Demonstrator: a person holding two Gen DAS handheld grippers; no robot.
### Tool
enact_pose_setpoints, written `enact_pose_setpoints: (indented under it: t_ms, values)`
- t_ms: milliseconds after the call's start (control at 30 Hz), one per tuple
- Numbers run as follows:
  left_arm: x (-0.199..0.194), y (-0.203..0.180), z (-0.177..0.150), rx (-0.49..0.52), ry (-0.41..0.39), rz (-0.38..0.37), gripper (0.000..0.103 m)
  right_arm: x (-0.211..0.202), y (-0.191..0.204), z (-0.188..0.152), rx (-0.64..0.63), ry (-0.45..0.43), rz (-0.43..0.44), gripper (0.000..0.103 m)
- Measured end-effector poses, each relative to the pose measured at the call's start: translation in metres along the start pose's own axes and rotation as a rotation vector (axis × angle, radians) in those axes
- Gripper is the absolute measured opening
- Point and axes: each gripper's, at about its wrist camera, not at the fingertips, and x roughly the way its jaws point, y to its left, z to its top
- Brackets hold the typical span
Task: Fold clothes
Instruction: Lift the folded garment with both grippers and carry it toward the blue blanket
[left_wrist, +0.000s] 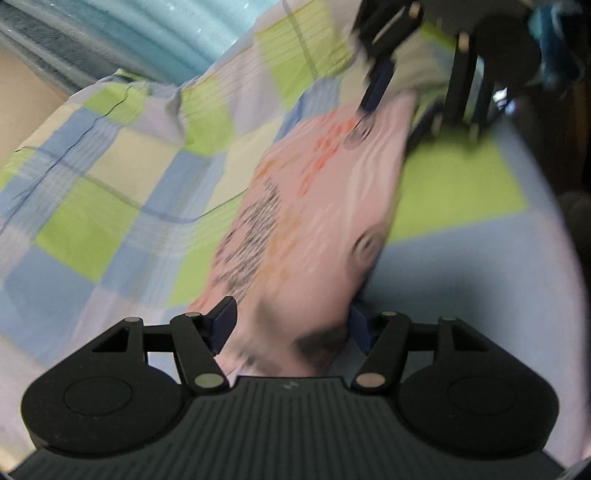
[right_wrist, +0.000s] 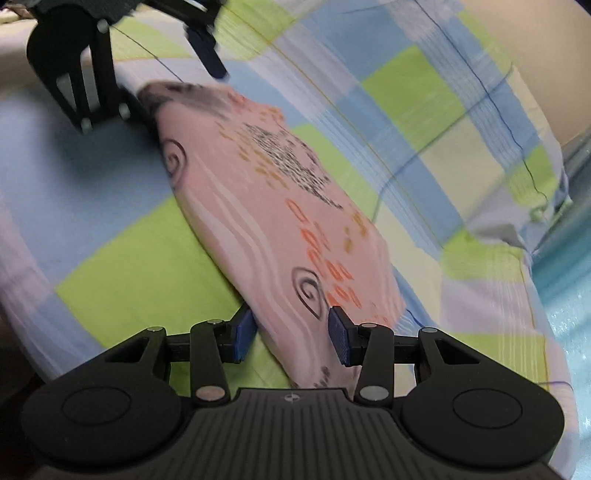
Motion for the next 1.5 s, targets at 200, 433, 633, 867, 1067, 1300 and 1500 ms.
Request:
enact_pose_setpoints:
  t_ms: [200,433,633,867,1067,1300,1500]
  values:
    - [0.012,-0.012,0.015,0.071,-0.007,0.037,0.051,0.009,0.013,0.012,-0.107,-0.018,-0.049,0.042]
    - [0.022,-0.003,0.016,0.048,0.007,0.012,0.042,0.014,0.019,0.013,-0.165,-0.027,-0.065,0.032]
    - [0.022,-0.003,0.017,0.001,0.027,-0.023,0.023,0.018,0.024,0.020,-0.197,-0.020,-0.061,0.024]
    - [0.021,0.001,0.019,-0.012,0.045,-0.053,0.010,0.003,0.016,0.025,-0.138,-0.022,-0.083,0.009]
    - [-0.002,0.013,0.031,-0.008,0.017,-0.035,0.008,-0.027,0.017,0.029,-0.130,-0.036,-0.146,0.007]
    - [-0.043,0.022,0.045,0.017,-0.034,-0.001,0.008,-0.072,0.019,0.031,-0.141,-0.032,-0.201,0.007]
    - [-0.076,0.021,0.057,0.034,-0.092,0.016,0.008,-0.114,0.018,0.026,-0.142,-0.015,-0.258,0.007]
